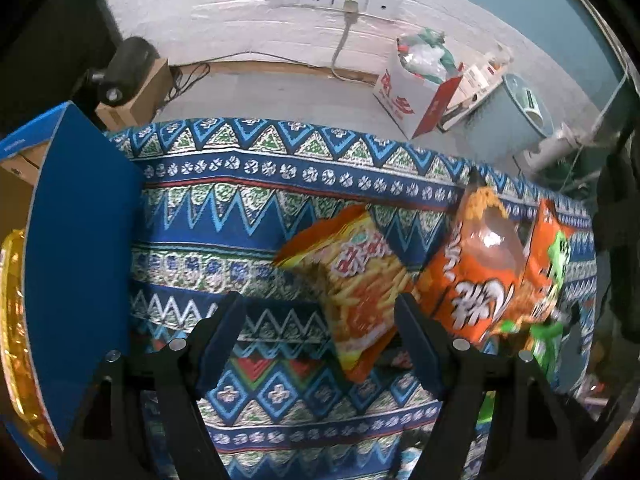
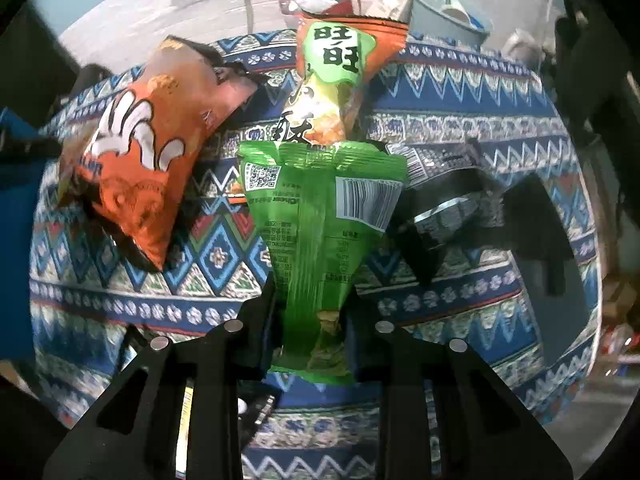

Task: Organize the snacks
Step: 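Grasp a red fries bag with the left tool while the right grasps a green bag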

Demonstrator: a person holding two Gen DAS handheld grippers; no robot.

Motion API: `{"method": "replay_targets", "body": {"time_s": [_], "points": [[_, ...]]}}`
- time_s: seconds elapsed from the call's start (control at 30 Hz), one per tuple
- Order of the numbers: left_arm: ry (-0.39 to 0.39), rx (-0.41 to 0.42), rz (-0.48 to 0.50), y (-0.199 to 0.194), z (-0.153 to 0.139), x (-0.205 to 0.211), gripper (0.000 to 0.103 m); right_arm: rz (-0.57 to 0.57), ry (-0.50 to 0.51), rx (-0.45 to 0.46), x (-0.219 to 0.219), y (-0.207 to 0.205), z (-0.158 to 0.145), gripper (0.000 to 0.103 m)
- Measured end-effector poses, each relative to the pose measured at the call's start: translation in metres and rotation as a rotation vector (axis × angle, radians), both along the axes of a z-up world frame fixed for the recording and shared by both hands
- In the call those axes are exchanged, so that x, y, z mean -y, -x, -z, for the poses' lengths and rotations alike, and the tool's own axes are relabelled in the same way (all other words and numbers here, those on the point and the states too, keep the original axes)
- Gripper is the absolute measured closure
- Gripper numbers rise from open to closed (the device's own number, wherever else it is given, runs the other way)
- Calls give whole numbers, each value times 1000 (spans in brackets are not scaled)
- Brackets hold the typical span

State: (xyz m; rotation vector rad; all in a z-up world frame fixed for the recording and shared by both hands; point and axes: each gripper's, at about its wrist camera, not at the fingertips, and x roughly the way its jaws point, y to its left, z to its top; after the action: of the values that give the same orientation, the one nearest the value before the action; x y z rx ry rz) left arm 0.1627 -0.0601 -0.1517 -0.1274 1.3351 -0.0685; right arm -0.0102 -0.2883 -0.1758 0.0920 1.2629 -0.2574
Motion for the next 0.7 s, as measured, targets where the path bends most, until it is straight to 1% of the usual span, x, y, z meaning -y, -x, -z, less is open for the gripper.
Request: {"method": "replay_targets", "body": {"time_s": [0.17, 0.23, 0.33, 0.4, 0.47, 0.53, 0.63, 0.7], "points": [[36, -12, -31, -9, 2, 7, 24, -75, 137, 31, -11, 8, -15, 79], [36, -17, -34, -13, 5, 11, 22, -96, 164, 49, -15, 8, -21, 79], [22, -27, -28, -17, 11, 18, 22, -102, 163, 71, -11, 5, -32, 79], [15, -40, -25, -20, 17, 21, 22, -92, 138, 85, -5, 8, -36, 79], [14, -48, -26, -23, 22, 23, 22, -80, 122, 92, -5, 5, -37, 79], [8, -57, -19, -24, 26, 25, 22, -72, 110, 99, 6, 2, -36, 79], [3, -83, 7, -25, 35, 31, 22, -61, 99, 104, 13, -1, -34, 79], [-2, -104, 42, -23, 41, 34, 22, -56, 91, 108, 16, -2, -35, 79]]}}
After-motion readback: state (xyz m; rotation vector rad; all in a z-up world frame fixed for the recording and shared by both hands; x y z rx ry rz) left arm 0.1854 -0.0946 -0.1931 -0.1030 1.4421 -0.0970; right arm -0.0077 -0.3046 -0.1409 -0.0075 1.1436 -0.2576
